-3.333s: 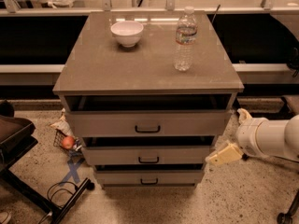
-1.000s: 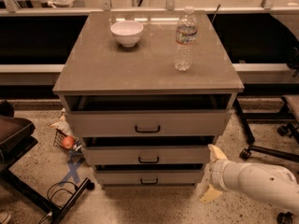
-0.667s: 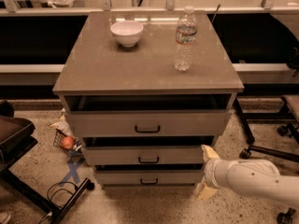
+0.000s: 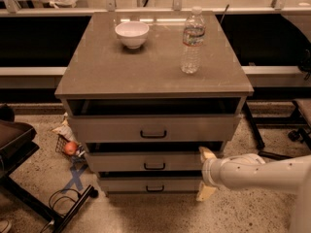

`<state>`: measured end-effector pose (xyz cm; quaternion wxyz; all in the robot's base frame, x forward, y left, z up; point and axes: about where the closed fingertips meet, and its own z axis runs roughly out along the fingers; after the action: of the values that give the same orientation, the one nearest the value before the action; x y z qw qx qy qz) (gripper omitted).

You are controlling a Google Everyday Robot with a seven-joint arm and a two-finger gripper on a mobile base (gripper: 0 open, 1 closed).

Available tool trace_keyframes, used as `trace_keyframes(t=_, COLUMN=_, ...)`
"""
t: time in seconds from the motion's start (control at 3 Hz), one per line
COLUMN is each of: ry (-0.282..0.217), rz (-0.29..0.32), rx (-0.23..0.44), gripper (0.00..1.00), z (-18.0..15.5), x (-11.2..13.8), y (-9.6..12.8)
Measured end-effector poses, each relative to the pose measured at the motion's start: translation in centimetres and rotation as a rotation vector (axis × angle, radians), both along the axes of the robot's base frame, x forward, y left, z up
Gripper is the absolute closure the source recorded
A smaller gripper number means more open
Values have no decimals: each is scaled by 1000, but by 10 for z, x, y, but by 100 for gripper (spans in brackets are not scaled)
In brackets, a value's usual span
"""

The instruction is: Open middle drawer

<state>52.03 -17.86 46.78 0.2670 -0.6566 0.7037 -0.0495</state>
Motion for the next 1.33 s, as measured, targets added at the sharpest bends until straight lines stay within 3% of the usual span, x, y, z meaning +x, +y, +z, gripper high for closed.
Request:
trace_keyframes(t=1.0, ry=14, rz=10, rx=-1, gripper=0, z=-44, x=48, y=21)
trace_keyframes(t=1.33, ry=12, rz=36, rx=-20, gripper=18, z=-50, x=57, y=31)
